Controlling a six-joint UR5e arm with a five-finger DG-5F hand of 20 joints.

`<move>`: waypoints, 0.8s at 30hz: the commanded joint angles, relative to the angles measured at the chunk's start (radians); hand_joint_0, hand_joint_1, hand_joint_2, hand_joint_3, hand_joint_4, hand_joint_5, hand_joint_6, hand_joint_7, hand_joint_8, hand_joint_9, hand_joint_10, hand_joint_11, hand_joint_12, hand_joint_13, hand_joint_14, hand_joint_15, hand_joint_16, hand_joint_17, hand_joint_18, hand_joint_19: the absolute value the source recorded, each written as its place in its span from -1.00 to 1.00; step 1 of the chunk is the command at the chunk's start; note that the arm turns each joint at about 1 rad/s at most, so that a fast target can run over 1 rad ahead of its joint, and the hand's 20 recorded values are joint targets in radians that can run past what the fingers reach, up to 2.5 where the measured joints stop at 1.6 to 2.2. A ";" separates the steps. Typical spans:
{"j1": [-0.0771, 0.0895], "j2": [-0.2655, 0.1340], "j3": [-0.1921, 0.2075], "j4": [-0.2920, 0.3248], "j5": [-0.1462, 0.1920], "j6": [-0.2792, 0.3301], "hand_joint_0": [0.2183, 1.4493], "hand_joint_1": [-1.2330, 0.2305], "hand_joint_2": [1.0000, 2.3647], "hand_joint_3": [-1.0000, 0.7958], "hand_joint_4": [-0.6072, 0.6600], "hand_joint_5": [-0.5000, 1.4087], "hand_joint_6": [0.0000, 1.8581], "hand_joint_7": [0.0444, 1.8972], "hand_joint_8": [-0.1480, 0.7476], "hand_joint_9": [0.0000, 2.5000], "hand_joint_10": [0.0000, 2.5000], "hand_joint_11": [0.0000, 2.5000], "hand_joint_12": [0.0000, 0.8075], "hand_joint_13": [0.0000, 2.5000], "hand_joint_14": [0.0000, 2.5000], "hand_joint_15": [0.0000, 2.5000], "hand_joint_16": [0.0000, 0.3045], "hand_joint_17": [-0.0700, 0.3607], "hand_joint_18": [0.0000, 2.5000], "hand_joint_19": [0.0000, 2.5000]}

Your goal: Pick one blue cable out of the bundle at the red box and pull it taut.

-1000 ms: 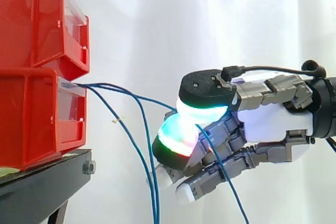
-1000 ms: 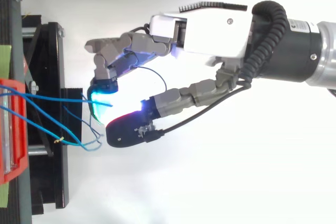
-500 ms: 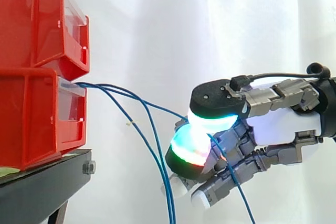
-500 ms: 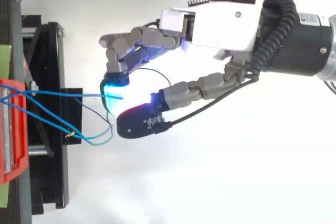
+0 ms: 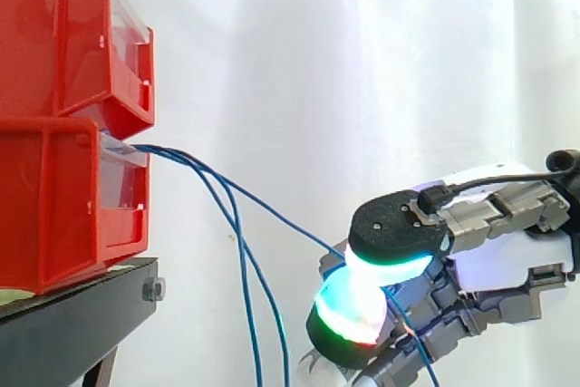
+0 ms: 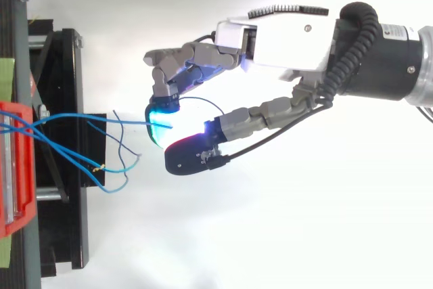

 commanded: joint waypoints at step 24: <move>0.005 0.000 -0.001 0.005 -0.002 0.000 -0.33 -0.49 -0.96 0.07 0.09 -0.59 -0.08 0.19 -0.05 -0.50 -1.00 -0.85 -0.11 -0.80 -1.00 -1.00 -0.63 -0.09 -0.70 -0.92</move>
